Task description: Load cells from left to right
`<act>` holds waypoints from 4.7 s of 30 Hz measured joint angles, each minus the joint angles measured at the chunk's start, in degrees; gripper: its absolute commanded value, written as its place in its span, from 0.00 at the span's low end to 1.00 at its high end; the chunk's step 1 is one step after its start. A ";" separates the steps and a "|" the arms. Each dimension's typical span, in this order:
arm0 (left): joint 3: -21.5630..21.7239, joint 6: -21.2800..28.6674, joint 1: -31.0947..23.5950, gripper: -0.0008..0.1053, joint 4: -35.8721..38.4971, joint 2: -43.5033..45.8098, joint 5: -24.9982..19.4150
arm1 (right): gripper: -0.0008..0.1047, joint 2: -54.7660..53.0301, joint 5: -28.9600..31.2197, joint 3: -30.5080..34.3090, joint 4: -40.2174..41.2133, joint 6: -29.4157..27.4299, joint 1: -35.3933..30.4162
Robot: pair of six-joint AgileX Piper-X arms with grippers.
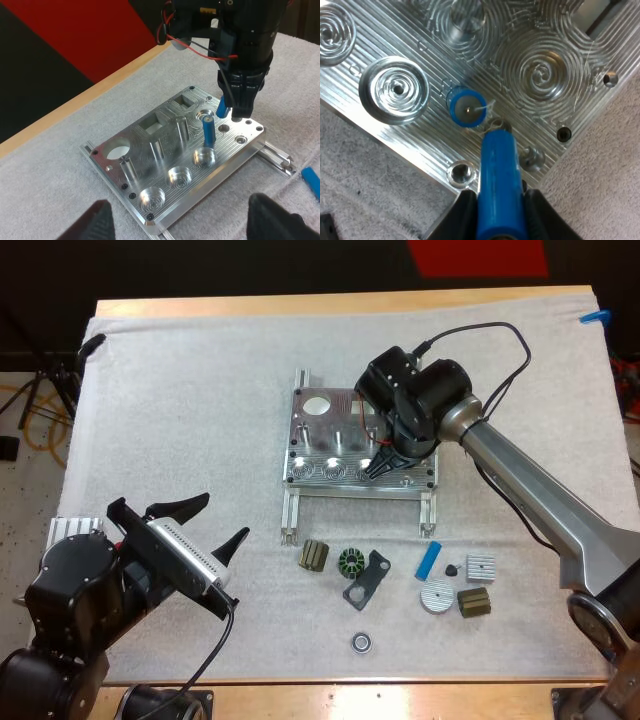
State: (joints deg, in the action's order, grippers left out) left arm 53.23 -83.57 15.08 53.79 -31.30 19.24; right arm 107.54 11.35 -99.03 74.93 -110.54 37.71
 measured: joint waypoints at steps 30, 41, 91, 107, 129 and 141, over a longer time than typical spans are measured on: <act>0.00 0.00 0.00 0.54 0.00 0.00 0.35 | 0.01 3.96 1.76 0.00 -1.75 -0.14 -0.80; 0.00 0.00 0.00 0.54 0.00 0.00 0.35 | 0.01 3.96 -3.34 0.00 -1.18 -0.23 -2.73; 0.00 0.00 0.00 0.54 0.00 0.00 0.35 | 0.01 6.17 -3.55 -0.53 -1.75 1.47 -2.86; 0.00 0.00 0.00 0.54 0.00 0.00 0.35 | 0.01 6.81 -6.56 -0.53 -2.75 3.54 -5.04; 0.00 0.00 0.00 0.54 0.00 0.00 0.35 | 0.58 6.57 -5.23 -0.30 -2.71 3.96 -5.48; 0.00 0.00 0.00 0.54 0.00 0.00 0.35 | 0.58 0.09 -5.18 -0.30 -4.16 3.96 -5.48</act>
State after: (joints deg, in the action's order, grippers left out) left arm 53.23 -83.57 15.08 53.79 -31.30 19.59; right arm 107.63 6.17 -99.32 70.77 -106.58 32.23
